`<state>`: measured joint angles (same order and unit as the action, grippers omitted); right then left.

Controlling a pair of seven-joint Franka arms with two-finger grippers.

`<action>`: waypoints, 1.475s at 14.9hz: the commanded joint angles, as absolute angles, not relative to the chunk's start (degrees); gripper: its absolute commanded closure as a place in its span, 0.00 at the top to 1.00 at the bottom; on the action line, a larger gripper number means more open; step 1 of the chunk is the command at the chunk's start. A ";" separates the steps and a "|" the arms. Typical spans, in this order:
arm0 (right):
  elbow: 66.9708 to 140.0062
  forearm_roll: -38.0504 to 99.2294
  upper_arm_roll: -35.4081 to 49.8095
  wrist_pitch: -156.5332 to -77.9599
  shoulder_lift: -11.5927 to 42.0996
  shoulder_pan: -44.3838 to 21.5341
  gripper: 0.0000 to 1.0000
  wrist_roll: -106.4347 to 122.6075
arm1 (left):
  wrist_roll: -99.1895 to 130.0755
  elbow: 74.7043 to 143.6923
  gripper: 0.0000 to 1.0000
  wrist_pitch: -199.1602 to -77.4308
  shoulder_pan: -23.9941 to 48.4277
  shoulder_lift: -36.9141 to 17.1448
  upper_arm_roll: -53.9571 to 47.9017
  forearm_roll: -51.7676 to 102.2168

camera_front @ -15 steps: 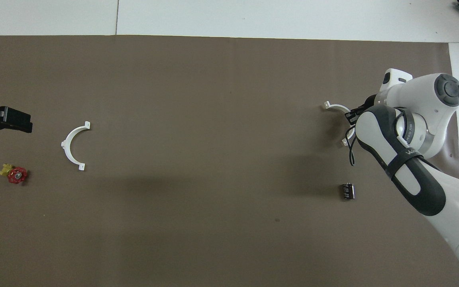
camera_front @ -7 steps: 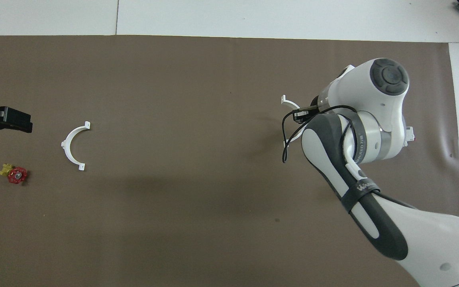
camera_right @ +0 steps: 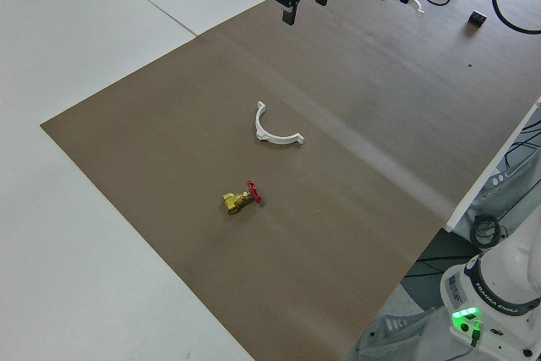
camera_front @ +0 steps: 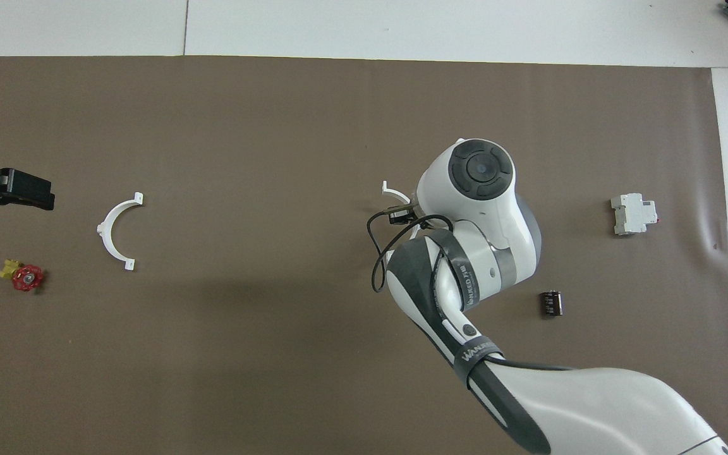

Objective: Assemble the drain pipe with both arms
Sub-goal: 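Carry the half-ring with the right gripper to the table center and release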

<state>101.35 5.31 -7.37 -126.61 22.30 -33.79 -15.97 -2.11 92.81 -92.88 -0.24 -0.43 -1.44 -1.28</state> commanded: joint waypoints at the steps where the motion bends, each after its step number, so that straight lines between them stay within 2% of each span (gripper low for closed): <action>1: 101.43 4.04 -7.56 -129.72 23.81 -35.68 0.00 -20.20 | -2.64 94.75 1.00 -94.31 0.09 1.14 -0.88 -0.26; 11: 102.13 4.04 -7.56 -133.76 26.54 -39.11 0.00 -25.49 | -2.81 94.75 1.00 -94.31 0.09 1.14 -0.88 -0.26; 22: 103.80 4.13 -7.56 -137.55 27.69 -39.99 0.00 -27.86 | -2.81 94.83 1.00 -94.31 0.18 1.14 -0.88 -0.26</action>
